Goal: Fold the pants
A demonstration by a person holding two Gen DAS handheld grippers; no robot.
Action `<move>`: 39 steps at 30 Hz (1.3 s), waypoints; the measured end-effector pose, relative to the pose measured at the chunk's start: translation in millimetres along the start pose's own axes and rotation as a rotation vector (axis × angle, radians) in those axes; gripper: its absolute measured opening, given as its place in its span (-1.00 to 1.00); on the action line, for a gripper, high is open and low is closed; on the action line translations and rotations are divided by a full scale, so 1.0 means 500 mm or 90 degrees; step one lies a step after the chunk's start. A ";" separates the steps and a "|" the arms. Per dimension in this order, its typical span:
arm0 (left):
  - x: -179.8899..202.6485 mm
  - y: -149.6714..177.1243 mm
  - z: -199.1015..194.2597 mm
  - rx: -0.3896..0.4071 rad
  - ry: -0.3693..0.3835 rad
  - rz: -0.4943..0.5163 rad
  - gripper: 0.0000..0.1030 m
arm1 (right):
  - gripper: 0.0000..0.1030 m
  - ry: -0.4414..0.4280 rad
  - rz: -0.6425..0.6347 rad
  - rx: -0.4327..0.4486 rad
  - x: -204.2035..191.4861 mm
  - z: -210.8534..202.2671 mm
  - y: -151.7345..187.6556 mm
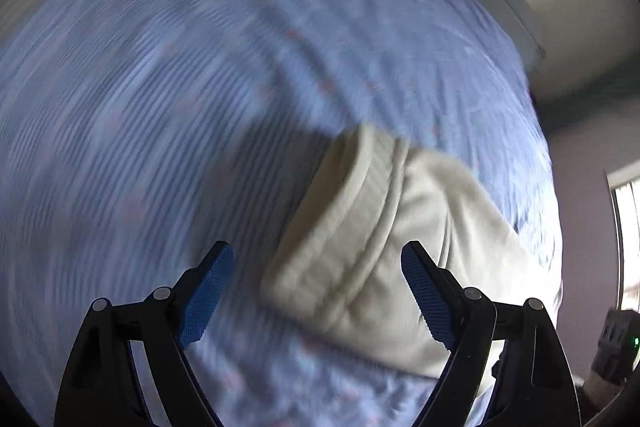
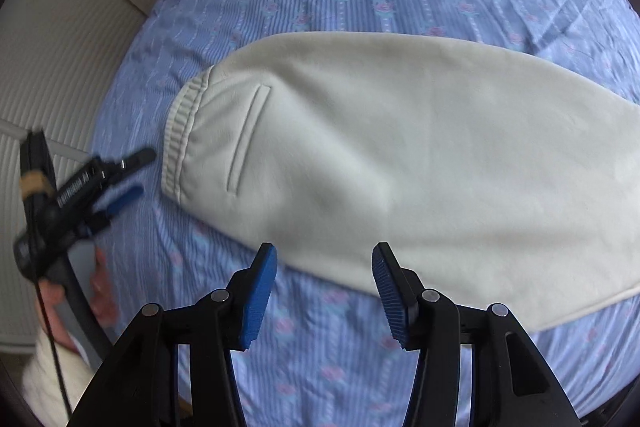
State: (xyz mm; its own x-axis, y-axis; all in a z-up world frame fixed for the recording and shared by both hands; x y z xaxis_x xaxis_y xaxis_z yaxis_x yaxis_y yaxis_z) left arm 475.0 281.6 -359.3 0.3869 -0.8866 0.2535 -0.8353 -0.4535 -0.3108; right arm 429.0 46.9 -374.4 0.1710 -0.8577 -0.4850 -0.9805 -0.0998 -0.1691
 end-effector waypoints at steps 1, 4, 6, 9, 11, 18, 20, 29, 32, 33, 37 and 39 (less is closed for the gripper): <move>0.014 -0.022 0.008 0.000 0.014 0.036 0.67 | 0.00 -0.002 0.001 -0.002 -0.004 0.006 -0.006; 0.051 -0.071 0.044 -0.010 0.048 0.112 0.49 | 0.00 -0.003 0.005 -0.003 -0.015 0.016 -0.022; 0.060 -0.086 0.072 -0.029 0.052 0.121 0.16 | 0.00 0.000 0.003 0.000 -0.022 0.017 -0.032; 0.069 -0.085 0.109 -0.072 0.081 0.111 -0.31 | 0.00 0.004 0.005 0.006 -0.027 0.016 -0.046; 0.077 -0.084 0.115 -0.082 0.103 0.099 -0.43 | 0.00 0.005 0.007 0.007 -0.029 0.017 -0.053; 0.085 -0.082 0.089 -0.047 0.054 0.094 -0.87 | 0.00 -0.002 0.006 0.007 -0.043 0.023 -0.055; 0.097 -0.086 0.064 -0.016 0.043 0.100 -0.88 | 0.00 -0.004 -0.004 0.008 -0.051 0.021 -0.055; 0.075 -0.081 0.097 -0.025 -0.088 0.117 -0.33 | 0.00 0.015 -0.019 0.050 -0.041 -0.034 -0.065; 0.111 -0.090 0.017 0.018 -0.097 0.179 0.04 | 0.00 0.015 -0.003 0.079 -0.018 -0.086 -0.060; 0.131 -0.091 -0.014 0.029 -0.086 0.200 0.08 | 0.00 0.010 0.003 0.091 -0.009 -0.107 -0.057; 0.216 -0.080 -0.140 0.072 -0.052 0.290 0.22 | 0.00 0.002 0.030 0.150 0.029 -0.215 -0.030; 0.266 -0.054 -0.201 0.095 -0.030 0.331 0.38 | 0.00 0.011 0.038 0.189 0.052 -0.284 -0.010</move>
Point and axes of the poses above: each gripper's, at about its wrist camera, not at the fingertips, and z roughly the way its jaws point, x to its right, y to its underside, the point moved 7 cm from there along z, roughly the way its jaws point, and after that the axes turned 11 degrees about -y, right-handed, at the moved point
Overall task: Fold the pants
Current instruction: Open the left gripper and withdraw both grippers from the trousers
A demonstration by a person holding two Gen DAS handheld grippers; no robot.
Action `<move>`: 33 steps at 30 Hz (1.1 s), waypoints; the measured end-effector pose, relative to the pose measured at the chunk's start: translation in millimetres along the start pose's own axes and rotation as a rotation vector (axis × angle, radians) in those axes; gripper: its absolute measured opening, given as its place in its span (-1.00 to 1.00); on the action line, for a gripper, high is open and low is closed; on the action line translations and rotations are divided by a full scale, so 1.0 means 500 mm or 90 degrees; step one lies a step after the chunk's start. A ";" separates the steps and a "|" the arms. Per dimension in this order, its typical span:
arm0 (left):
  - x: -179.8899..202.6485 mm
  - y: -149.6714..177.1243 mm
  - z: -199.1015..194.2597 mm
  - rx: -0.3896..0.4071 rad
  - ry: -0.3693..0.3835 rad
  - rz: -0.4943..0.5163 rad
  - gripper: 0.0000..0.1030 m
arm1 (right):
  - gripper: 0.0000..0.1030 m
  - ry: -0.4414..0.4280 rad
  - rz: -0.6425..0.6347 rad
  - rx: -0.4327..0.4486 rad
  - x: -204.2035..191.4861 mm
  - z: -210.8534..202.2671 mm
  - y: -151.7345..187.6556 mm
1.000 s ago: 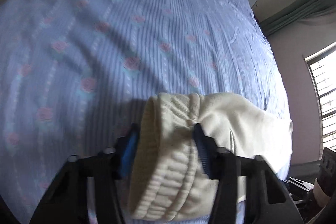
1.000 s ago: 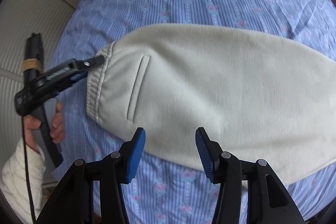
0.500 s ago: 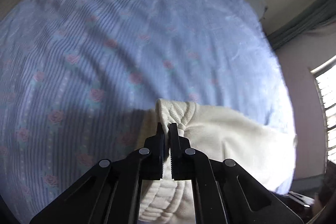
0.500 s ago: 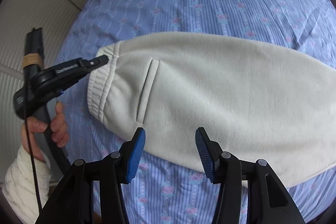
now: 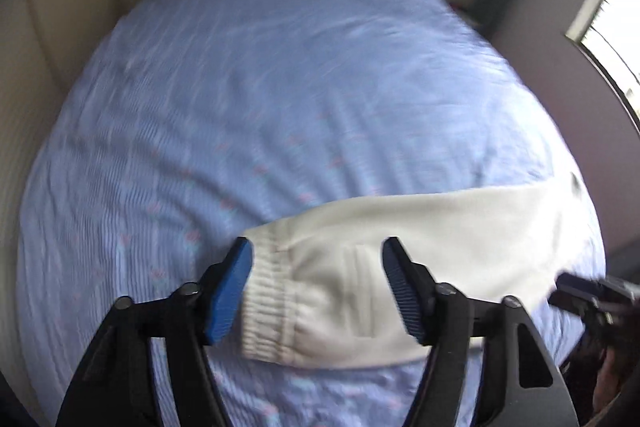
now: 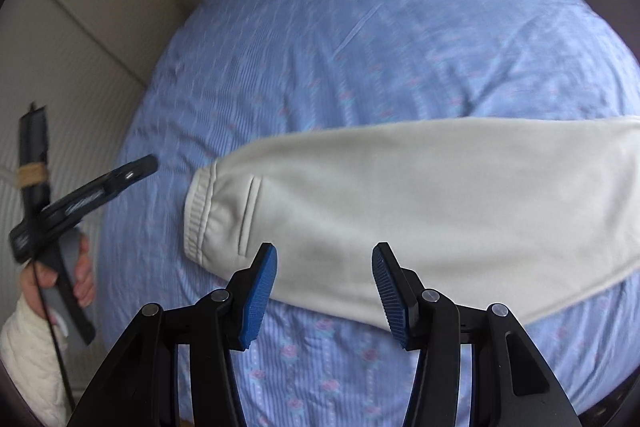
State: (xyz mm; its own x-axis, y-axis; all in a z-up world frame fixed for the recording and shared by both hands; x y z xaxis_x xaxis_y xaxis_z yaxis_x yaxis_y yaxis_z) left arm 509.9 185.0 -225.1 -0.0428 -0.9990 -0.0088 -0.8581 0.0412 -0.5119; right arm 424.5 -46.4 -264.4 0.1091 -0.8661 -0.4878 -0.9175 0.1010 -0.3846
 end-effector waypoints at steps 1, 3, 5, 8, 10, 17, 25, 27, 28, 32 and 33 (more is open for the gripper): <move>0.027 -0.006 -0.027 0.012 0.014 0.019 0.38 | 0.00 0.004 0.002 0.013 0.005 -0.020 -0.004; 0.097 -0.015 -0.085 0.035 0.048 0.065 0.44 | 0.00 0.016 0.009 0.048 0.029 -0.083 -0.001; 0.160 -0.015 -0.125 0.051 0.077 0.100 0.47 | 0.00 0.027 0.022 0.077 0.057 -0.146 0.006; 0.275 -0.023 -0.173 0.079 0.128 0.158 0.49 | 0.00 0.045 0.043 0.110 0.099 -0.231 0.019; 0.340 -0.026 -0.202 0.097 0.160 0.179 0.56 | 0.00 0.060 0.058 0.130 0.132 -0.290 0.036; 0.576 -0.025 -0.264 0.129 0.234 0.273 0.65 | 0.08 0.112 0.142 0.209 0.288 -0.460 0.091; 0.821 -0.030 -0.292 0.131 0.263 0.333 0.65 | 0.08 0.118 0.232 0.275 0.501 -0.601 0.117; 0.878 -0.039 -0.282 0.119 0.264 0.325 0.65 | 0.08 0.119 0.242 0.273 0.569 -0.632 0.113; 0.910 -0.045 -0.277 0.110 0.270 0.323 0.65 | 0.08 0.118 0.245 0.277 0.591 -0.644 0.115; 1.029 -0.066 -0.237 0.086 0.271 0.333 0.65 | 0.08 0.105 0.276 0.277 0.728 -0.680 0.099; 1.058 -0.073 -0.225 0.086 0.264 0.339 0.65 | 0.08 0.100 0.283 0.274 0.761 -0.684 0.094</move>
Point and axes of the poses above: each gripper's, at about its wrist camera, not at the fingertips, and z roughly the way its jaws point, x to its right, y to its underside, the point moved 7 cm from there along z, roughly the way its jaws point, and after that the axes turned 11 degrees about -y, right-handed, at the moved point
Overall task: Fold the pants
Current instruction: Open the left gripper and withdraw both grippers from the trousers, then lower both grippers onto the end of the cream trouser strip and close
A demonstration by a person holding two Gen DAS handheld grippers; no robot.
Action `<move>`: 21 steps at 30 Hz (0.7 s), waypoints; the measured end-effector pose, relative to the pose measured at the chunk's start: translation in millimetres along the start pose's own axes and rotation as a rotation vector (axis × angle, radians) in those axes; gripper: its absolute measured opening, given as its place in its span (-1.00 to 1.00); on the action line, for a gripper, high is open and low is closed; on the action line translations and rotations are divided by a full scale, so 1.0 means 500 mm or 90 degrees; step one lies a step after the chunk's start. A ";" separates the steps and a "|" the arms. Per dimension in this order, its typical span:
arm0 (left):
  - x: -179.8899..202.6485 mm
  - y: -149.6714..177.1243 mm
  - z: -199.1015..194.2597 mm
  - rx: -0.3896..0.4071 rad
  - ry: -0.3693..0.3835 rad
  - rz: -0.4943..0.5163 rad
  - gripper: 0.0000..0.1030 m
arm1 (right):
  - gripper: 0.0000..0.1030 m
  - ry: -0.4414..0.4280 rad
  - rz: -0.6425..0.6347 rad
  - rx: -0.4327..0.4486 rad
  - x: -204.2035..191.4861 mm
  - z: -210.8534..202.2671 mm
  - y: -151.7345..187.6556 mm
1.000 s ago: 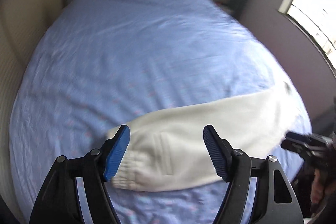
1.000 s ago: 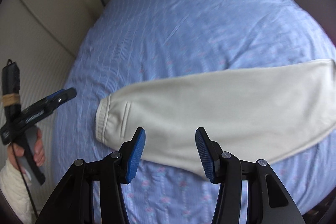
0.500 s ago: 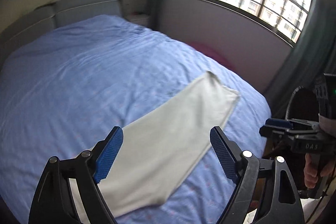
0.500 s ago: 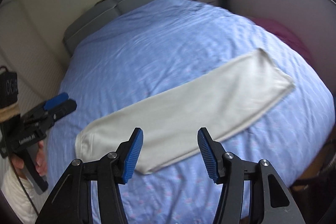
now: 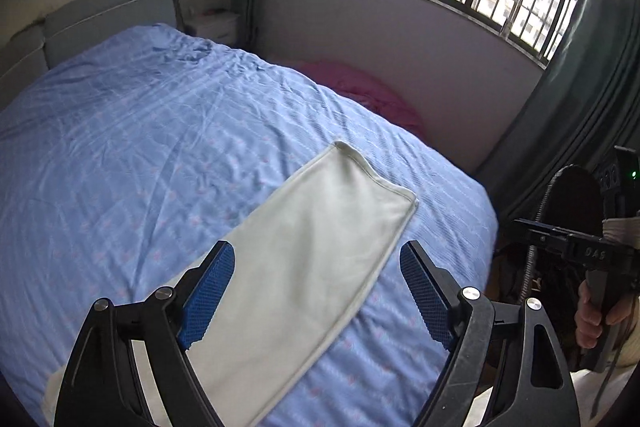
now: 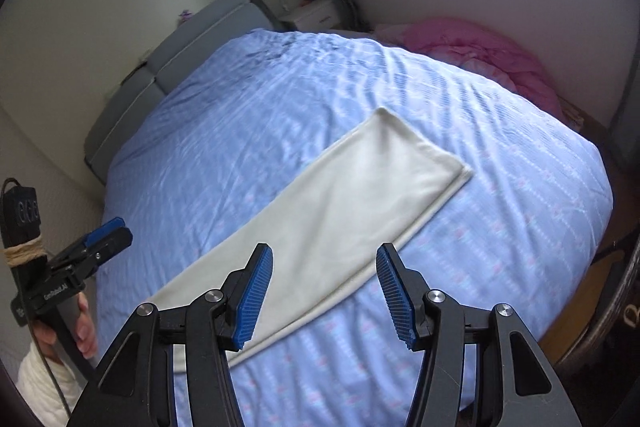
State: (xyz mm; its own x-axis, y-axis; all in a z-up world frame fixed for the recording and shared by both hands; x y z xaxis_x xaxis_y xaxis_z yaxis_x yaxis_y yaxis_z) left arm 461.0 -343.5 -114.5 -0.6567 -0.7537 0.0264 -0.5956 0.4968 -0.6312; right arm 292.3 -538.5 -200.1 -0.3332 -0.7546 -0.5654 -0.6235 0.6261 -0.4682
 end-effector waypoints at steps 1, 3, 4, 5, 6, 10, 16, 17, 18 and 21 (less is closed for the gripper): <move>0.015 -0.017 0.024 -0.006 -0.003 0.005 0.65 | 0.08 -0.001 0.007 -0.004 0.020 0.002 -0.012; 0.042 -0.051 0.073 -0.018 -0.004 0.016 0.65 | 0.08 -0.011 0.032 -0.013 0.073 0.019 -0.052; 0.055 -0.072 0.101 -0.025 -0.004 0.022 0.65 | 0.08 -0.013 0.044 -0.015 0.096 0.027 -0.069; 0.066 -0.087 0.124 -0.033 -0.001 0.029 0.65 | 0.08 -0.018 0.055 -0.014 0.113 0.033 -0.083; 0.081 -0.107 0.151 -0.038 0.001 0.038 0.65 | 0.08 -0.022 0.065 -0.009 0.130 0.040 -0.096; 0.136 -0.176 0.258 -0.055 0.014 0.099 0.64 | 0.08 -0.011 0.099 0.021 0.211 0.084 -0.138; 0.191 -0.235 0.445 -0.103 0.049 0.137 0.64 | 0.07 0.016 0.191 0.037 0.336 0.173 -0.134; 0.197 -0.237 0.481 -0.115 0.052 0.141 0.63 | 0.06 0.022 0.206 0.038 0.351 0.184 -0.129; 0.204 -0.237 0.508 -0.123 0.056 0.147 0.62 | 0.06 0.026 0.225 0.042 0.370 0.197 -0.123; 0.226 -0.228 0.605 -0.168 0.064 0.177 0.56 | 0.03 0.038 0.266 0.047 0.411 0.230 -0.112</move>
Point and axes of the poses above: each gripper's, at about its wrist camera, not at the fingertips, and z roughly the way its jaws point, x to its right, y to its underside, the point moved 7 cm from there along z, roughly the way its jaws point, and after that the axes turned 11 degrees about -y, right-handed, at the moved point
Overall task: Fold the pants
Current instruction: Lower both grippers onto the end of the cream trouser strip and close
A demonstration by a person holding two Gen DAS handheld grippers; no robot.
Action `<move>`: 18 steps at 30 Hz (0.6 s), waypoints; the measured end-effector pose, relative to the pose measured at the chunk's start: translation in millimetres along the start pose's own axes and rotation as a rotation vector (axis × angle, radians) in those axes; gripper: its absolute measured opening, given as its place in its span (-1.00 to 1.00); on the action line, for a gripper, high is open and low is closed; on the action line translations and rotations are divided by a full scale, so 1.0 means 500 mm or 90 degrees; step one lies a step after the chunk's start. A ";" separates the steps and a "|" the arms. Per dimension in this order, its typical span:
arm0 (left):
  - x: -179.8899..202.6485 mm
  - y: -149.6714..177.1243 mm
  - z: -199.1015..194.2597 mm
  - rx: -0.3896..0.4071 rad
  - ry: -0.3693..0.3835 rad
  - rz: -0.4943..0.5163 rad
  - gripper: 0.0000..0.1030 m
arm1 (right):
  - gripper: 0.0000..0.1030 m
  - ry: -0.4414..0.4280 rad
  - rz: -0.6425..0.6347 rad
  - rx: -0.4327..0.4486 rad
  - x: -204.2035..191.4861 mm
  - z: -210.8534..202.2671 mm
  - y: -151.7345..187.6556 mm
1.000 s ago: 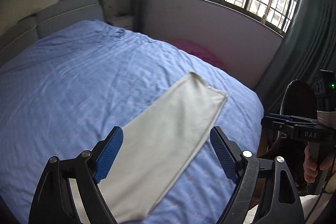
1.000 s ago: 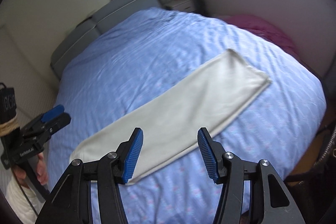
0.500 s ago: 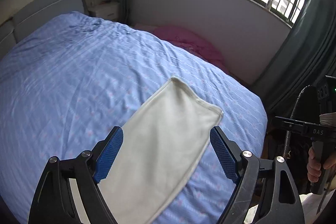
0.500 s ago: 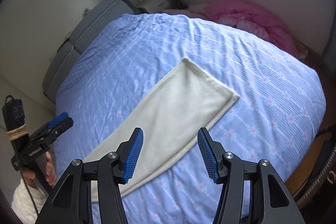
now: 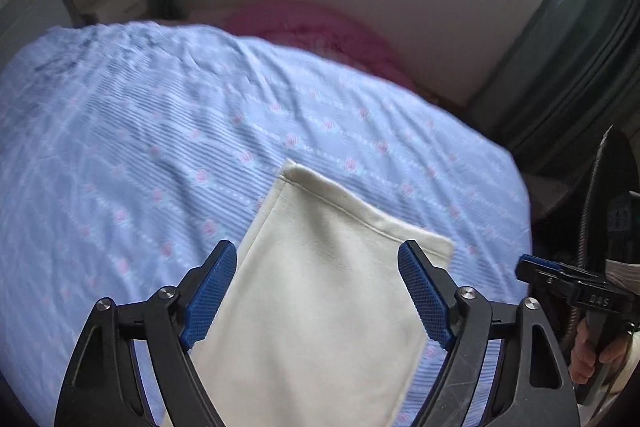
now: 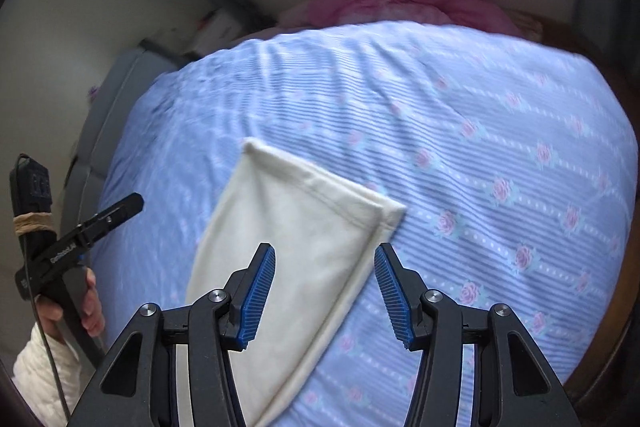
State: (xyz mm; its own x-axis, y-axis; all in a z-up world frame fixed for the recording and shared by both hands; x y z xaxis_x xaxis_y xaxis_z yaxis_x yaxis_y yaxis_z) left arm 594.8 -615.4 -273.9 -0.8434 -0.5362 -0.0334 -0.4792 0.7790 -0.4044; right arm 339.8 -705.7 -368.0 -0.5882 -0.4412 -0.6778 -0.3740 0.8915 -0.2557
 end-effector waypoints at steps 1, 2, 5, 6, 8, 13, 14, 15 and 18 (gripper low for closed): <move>0.005 -0.002 0.025 -0.014 0.006 0.005 0.54 | 0.01 0.004 0.012 0.001 0.012 0.011 0.002; 0.007 -0.008 0.050 -0.020 0.013 0.006 0.47 | -0.01 0.009 0.025 0.000 0.022 0.025 0.002; 0.008 -0.026 0.125 -0.057 0.017 0.021 0.34 | -0.08 0.011 0.045 -0.009 0.038 0.063 0.005; 0.006 -0.034 0.145 -0.063 0.014 0.021 0.33 | -0.08 0.010 0.050 -0.010 0.042 0.073 0.004; 0.002 -0.050 0.178 -0.071 0.011 0.020 0.30 | -0.11 0.013 0.062 -0.011 0.051 0.091 0.004; 0.010 -0.080 0.247 -0.088 0.004 0.042 0.22 | -0.18 0.012 0.102 -0.013 0.066 0.130 0.001; 0.006 -0.085 0.262 -0.098 0.003 0.043 0.12 | -0.19 0.017 0.100 -0.013 0.068 0.136 0.000; 0.004 -0.085 0.277 -0.110 0.003 0.040 0.11 | -0.19 0.020 0.100 -0.012 0.071 0.139 0.000; -0.003 -0.086 0.305 -0.128 -0.006 0.034 0.11 | -0.19 0.027 0.120 -0.018 0.087 0.154 -0.001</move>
State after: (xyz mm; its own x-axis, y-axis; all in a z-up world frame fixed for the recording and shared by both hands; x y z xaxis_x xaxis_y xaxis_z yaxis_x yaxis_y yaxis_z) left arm 653.7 -697.8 -395.9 -0.8668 -0.4951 -0.0593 -0.4739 0.8550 -0.2110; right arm 369.7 -717.4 -450.3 -0.6787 -0.2710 -0.6826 -0.2744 0.9557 -0.1066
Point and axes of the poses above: each gripper's, at about its wrist camera, not at the fingertips, and z roughly the way its jaws point, x to its right, y to its underside, the point moved 7 cm from there along z, roughly the way its jaws point, and after that the axes turned 11 degrees about -y, right-handed, at the moved point
